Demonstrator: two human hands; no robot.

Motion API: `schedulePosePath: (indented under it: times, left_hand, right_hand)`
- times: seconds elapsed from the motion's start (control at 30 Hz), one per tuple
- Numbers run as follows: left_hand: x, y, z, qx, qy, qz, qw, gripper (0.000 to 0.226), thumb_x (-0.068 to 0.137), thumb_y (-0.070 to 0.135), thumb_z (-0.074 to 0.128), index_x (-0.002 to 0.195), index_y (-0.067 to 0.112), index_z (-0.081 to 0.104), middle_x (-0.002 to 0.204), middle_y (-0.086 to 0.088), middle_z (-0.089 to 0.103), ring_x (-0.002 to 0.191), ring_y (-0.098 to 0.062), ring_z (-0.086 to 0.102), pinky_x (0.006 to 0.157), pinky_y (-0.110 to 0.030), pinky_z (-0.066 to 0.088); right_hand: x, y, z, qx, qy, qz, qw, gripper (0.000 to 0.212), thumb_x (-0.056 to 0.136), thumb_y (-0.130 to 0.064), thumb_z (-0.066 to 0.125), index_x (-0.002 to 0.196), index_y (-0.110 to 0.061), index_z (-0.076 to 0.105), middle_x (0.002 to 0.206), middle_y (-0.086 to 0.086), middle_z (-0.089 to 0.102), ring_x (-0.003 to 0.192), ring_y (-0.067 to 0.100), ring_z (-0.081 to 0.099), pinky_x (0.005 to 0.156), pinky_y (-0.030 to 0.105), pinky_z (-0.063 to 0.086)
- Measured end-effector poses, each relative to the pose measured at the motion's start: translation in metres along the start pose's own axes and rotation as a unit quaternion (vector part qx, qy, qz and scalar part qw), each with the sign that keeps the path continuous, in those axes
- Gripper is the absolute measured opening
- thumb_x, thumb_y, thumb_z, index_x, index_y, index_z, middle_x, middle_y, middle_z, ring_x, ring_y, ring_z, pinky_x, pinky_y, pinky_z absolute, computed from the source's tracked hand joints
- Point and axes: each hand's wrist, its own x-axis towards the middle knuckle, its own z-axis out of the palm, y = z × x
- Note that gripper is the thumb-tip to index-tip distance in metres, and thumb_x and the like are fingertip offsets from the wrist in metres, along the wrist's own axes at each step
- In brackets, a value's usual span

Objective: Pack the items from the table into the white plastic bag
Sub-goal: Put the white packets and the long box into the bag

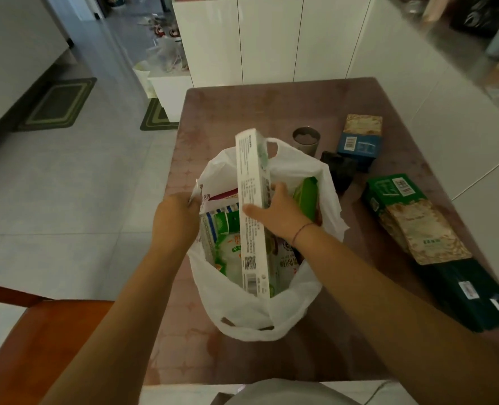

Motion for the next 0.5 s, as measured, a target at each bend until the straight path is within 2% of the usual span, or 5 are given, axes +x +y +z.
schedulePosePath:
  times: [0.2, 0.3, 0.37, 0.43, 0.5]
  left_hand:
    - [-0.003, 0.003, 0.007, 0.0, 0.013, 0.017, 1.0, 0.045, 0.097, 0.031, 0.044, 0.053, 0.023, 0.044, 0.045, 0.01, 0.041, 0.035, -0.003, 0.036, 0.041, -0.017, 0.027]
    - [0.015, 0.007, 0.001, 0.022, 0.0, 0.033, 0.999, 0.032, 0.093, 0.042, 0.046, 0.087, 0.016, 0.063, 0.068, 0.008, 0.058, 0.052, -0.005, 0.056, 0.051, -0.021, 0.043]
    - [0.046, 0.012, -0.001, 0.08, -0.035, 0.021, 0.996, 0.054, 0.085, 0.052, 0.054, 0.121, 0.011, 0.054, 0.096, -0.003, 0.064, 0.079, -0.022, 0.065, 0.073, -0.036, 0.053]
    - [0.081, 0.022, 0.003, 0.154, -0.101, 0.028, 0.983, 0.062, 0.08, 0.052, 0.063, 0.123, 0.009, 0.051, 0.111, -0.01, 0.063, 0.091, -0.028, 0.063, 0.08, -0.044, 0.052]
    - [0.107, 0.034, 0.011, 0.162, -0.158, 0.034, 0.973, 0.053, 0.078, 0.041, 0.07, 0.116, 0.008, 0.056, 0.11, -0.006, 0.063, 0.088, -0.024, 0.06, 0.069, -0.036, 0.052]
  right_hand:
    - [-0.013, 0.012, 0.007, -0.014, -0.04, -0.002, 0.999, 0.061, 0.085, -0.03, 0.064, 0.133, -0.024, 0.027, 0.13, 0.003, 0.055, 0.108, 0.022, 0.062, 0.082, 0.038, 0.057]
    - [-0.018, 0.013, 0.003, -0.002, -0.035, -0.014, 0.999, 0.063, 0.084, -0.03, 0.065, 0.134, -0.025, 0.027, 0.131, 0.001, 0.054, 0.107, 0.018, 0.06, 0.076, 0.03, 0.054]
    - [-0.02, 0.014, 0.0, 0.001, -0.034, -0.021, 0.999, 0.064, 0.085, -0.03, 0.065, 0.135, -0.024, 0.026, 0.132, 0.001, 0.052, 0.102, 0.013, 0.057, 0.072, 0.026, 0.051]
    - [-0.021, 0.014, -0.002, 0.0, -0.038, -0.019, 0.999, 0.066, 0.085, -0.03, 0.065, 0.136, -0.022, 0.024, 0.133, 0.001, 0.052, 0.101, 0.012, 0.055, 0.074, 0.025, 0.05]
    - [-0.022, 0.014, -0.002, 0.002, -0.041, -0.014, 0.999, 0.066, 0.085, -0.03, 0.065, 0.136, -0.023, 0.024, 0.133, 0.0, 0.052, 0.102, 0.012, 0.056, 0.074, 0.025, 0.05]
